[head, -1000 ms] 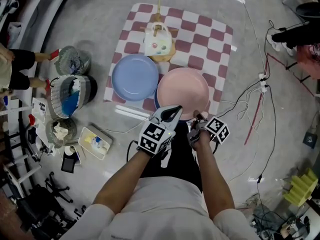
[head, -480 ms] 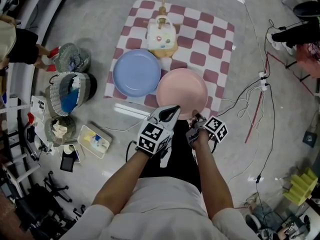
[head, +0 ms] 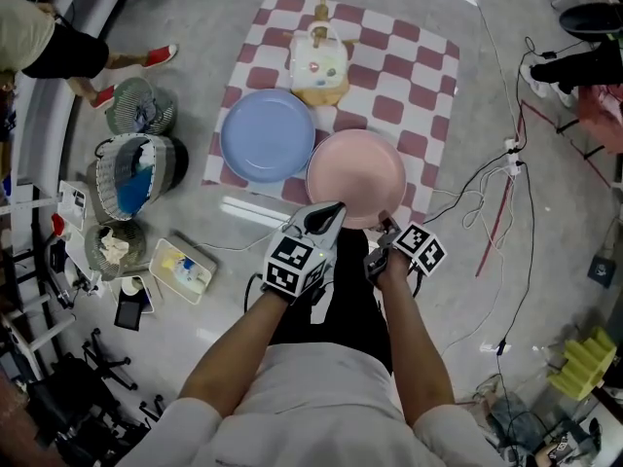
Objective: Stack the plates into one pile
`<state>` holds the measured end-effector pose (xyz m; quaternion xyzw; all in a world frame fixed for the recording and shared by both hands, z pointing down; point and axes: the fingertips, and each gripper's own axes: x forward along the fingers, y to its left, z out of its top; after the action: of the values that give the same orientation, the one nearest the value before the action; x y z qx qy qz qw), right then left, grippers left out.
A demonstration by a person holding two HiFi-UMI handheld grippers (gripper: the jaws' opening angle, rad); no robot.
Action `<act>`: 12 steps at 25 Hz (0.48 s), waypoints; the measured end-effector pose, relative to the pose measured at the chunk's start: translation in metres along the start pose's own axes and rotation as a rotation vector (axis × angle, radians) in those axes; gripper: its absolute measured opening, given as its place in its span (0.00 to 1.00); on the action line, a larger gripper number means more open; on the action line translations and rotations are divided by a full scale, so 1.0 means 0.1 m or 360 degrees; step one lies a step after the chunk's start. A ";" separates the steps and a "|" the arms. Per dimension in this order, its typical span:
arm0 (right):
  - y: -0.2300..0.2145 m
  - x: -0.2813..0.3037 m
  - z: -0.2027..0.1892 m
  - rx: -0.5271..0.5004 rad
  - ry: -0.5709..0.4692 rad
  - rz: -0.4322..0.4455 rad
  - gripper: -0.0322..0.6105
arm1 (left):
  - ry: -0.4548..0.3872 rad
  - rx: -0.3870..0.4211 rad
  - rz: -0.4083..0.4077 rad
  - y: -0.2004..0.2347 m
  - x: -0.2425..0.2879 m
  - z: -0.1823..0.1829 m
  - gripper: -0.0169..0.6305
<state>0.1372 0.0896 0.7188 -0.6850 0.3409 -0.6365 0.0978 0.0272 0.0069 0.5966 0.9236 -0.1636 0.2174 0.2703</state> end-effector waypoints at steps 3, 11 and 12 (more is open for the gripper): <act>0.00 -0.08 -0.05 -0.0033 0.0015 0.0005 0.20 | -0.0002 -0.0026 0.0015 0.04 -0.03 -0.02 0.04; 0.43 -0.33 -0.19 -0.0174 0.0036 0.0165 0.19 | -0.0011 -0.0112 0.0101 0.18 -0.13 -0.07 0.04; 0.52 -0.35 -0.22 -0.0184 0.0044 0.0206 0.19 | -0.0010 -0.0128 0.0120 0.21 -0.15 -0.09 0.04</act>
<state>0.1004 0.0773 0.6649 -0.6573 0.4219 -0.6174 0.0942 0.0028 -0.0026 0.6050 0.9059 -0.2076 0.2177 0.2982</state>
